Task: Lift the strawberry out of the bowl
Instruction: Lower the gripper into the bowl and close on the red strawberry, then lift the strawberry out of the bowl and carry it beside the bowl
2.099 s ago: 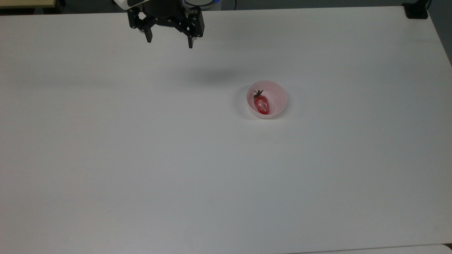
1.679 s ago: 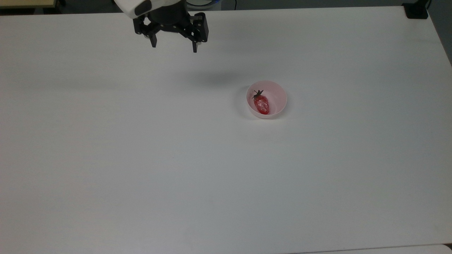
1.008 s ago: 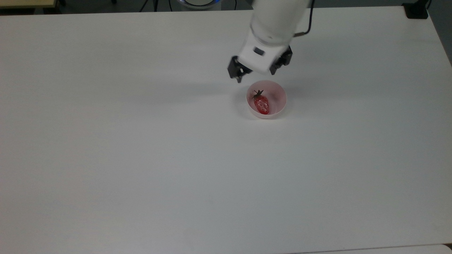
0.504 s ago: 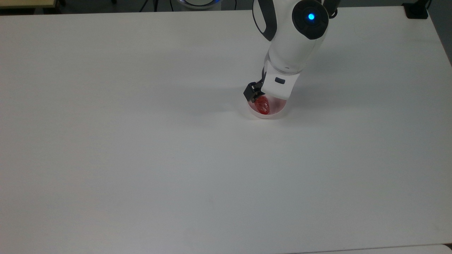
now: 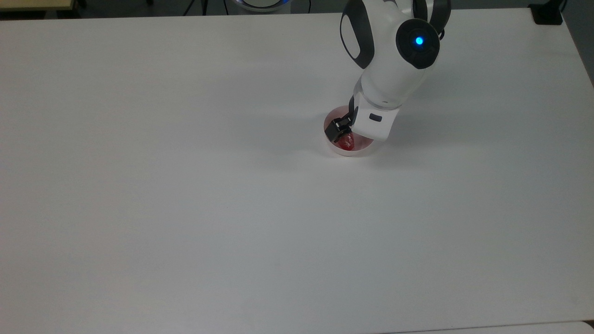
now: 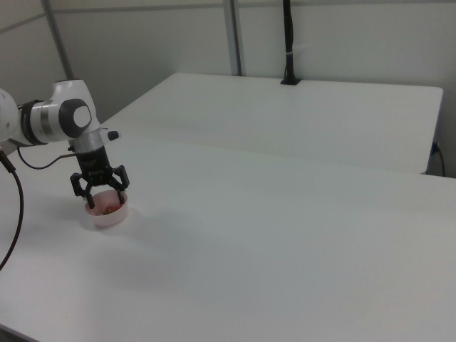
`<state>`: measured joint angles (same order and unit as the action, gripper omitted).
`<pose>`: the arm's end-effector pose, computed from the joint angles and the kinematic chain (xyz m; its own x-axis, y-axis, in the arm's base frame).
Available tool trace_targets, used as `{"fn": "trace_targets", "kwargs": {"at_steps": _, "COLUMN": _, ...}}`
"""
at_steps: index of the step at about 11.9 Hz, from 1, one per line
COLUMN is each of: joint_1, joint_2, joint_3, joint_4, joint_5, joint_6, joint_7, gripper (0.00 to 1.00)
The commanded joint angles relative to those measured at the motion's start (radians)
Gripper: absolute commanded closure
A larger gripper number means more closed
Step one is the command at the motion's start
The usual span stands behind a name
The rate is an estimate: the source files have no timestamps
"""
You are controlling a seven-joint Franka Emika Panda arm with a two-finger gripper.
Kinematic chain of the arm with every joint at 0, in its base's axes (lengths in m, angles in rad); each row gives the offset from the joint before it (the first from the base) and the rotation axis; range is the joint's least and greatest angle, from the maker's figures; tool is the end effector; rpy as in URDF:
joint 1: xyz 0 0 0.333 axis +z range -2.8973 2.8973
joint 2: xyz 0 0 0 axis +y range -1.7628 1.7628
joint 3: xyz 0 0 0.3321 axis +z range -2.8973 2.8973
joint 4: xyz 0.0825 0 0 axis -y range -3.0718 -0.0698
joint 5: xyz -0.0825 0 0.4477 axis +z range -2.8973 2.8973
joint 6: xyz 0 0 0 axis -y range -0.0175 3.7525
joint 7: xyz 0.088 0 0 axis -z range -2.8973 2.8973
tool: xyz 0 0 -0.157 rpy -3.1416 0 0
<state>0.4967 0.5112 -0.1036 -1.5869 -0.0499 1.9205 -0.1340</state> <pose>0.6670 0.2765 0.2604 0.8374 0.5139 -0.1864 0.5329 -0.8433 0.0694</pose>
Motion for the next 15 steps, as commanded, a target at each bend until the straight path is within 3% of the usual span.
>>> {"fn": "trace_targets", "kwargs": {"at_steps": 1, "joint_1": 0.016, "joint_2": 0.009, "joint_3": -0.011, "joint_4": -0.011, "joint_5": -0.053, "joint_6": 0.022, "joint_7": -0.022, "gripper": 0.14}}
{"fn": "trace_targets", "kwargs": {"at_steps": 5, "joint_1": 0.031, "joint_2": 0.024, "joint_3": -0.01, "joint_4": -0.024, "joint_5": -0.085, "joint_6": 0.022, "joint_7": -0.022, "gripper": 0.19}}
{"fn": "trace_targets", "kwargs": {"at_steps": 11, "joint_1": 0.036, "joint_2": 0.024, "joint_3": -0.01, "joint_4": -0.019, "joint_5": -0.087, "joint_6": 0.02, "joint_7": -0.049, "gripper": 0.56}}
{"fn": "trace_targets", "kwargs": {"at_steps": 15, "joint_1": 0.031, "joint_2": 0.013, "joint_3": -0.01, "joint_4": -0.013, "joint_5": -0.073, "joint_6": 0.02, "joint_7": -0.047, "gripper": 0.6}}
